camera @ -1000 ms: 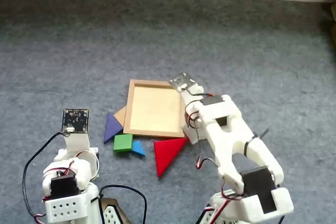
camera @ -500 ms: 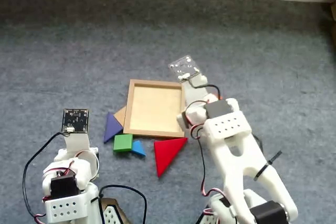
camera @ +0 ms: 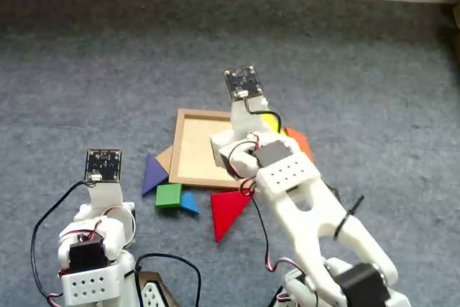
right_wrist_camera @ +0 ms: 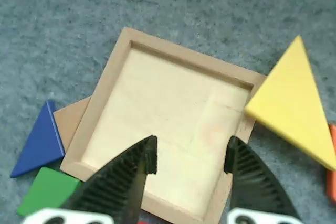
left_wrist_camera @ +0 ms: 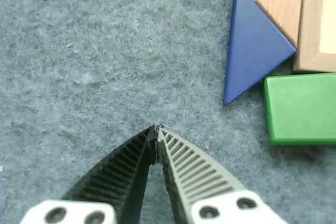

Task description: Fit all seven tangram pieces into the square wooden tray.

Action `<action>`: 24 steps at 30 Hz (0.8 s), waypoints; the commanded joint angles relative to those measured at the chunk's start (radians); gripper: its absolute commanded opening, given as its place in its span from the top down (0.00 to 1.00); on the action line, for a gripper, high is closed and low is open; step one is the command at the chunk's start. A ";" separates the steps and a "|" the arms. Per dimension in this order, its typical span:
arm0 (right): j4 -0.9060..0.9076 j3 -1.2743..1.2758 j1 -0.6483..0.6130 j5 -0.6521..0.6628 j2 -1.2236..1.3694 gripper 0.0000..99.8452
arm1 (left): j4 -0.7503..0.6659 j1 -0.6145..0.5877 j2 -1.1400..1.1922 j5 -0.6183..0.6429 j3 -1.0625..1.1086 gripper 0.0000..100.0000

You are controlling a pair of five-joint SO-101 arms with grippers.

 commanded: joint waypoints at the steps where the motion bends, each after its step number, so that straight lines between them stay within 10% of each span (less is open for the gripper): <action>1: -0.036 -0.102 -0.018 -0.069 0.093 0.80 | 0.005 -0.013 -0.030 -0.002 0.021 0.97; 19: 0.272 -0.590 0.217 0.063 0.387 0.80 | 0.005 -0.013 -0.030 -0.002 0.021 0.97; 24: 0.447 -0.874 0.222 0.063 0.619 0.63 | 0.005 -0.013 -0.030 -0.002 0.021 0.97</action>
